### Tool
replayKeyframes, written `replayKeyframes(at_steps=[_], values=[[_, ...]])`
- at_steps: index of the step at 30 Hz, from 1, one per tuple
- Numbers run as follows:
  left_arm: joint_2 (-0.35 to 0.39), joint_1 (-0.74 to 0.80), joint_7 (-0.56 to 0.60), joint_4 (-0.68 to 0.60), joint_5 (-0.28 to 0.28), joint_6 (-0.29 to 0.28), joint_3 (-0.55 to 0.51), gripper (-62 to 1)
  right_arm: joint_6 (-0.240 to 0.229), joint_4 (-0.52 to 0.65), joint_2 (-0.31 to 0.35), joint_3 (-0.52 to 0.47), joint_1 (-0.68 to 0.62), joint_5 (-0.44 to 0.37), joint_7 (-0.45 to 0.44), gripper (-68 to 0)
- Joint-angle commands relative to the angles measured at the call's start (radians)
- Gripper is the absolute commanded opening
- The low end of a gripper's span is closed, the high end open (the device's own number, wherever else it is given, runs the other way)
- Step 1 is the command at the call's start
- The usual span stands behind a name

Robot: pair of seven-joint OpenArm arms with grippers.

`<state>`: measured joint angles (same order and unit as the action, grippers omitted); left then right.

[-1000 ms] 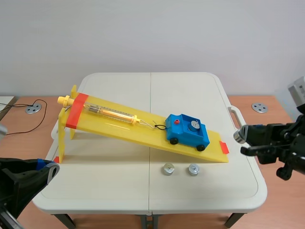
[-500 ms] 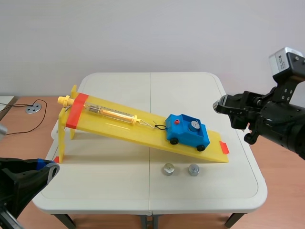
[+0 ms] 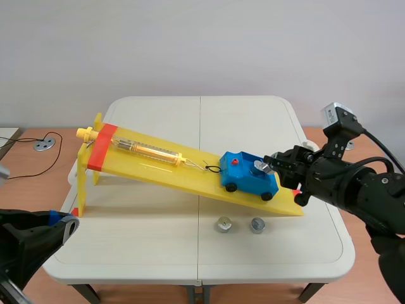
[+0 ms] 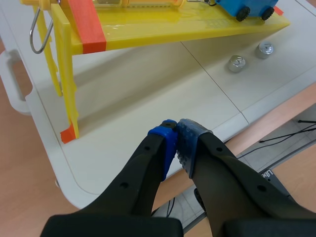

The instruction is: Place the four metal weights on the blue cart on the ramp.

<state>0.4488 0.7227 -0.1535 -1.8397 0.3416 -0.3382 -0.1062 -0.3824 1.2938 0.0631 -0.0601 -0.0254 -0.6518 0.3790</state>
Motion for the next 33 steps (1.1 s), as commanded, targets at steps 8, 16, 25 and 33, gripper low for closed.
replayKeyframes(at_steps=[8, 16, 25, 33], values=[[-0.018, 0.005, 0.089, -0.072, 0.056, -0.024, -0.016, -58.1, -0.087, 0.053, -0.008, 0.009, 0.134, -0.059, -0.126, -66.9], [-0.018, 0.005, 0.089, -0.072, 0.056, -0.024, -0.016, -58.1, -0.090, 0.034, -0.008, 0.040, 0.143, -0.059, -0.108, -66.9], [-0.018, 0.005, 0.089, -0.072, 0.056, -0.024, -0.016, -58.1, -0.090, 0.016, -0.008, 0.069, 0.145, -0.054, -0.108, -66.9], [-0.018, 0.005, 0.089, -0.072, 0.056, -0.024, -0.016, -58.1, -0.011, 0.005, -0.008, 0.069, 0.141, -0.029, -0.108, -66.9]])
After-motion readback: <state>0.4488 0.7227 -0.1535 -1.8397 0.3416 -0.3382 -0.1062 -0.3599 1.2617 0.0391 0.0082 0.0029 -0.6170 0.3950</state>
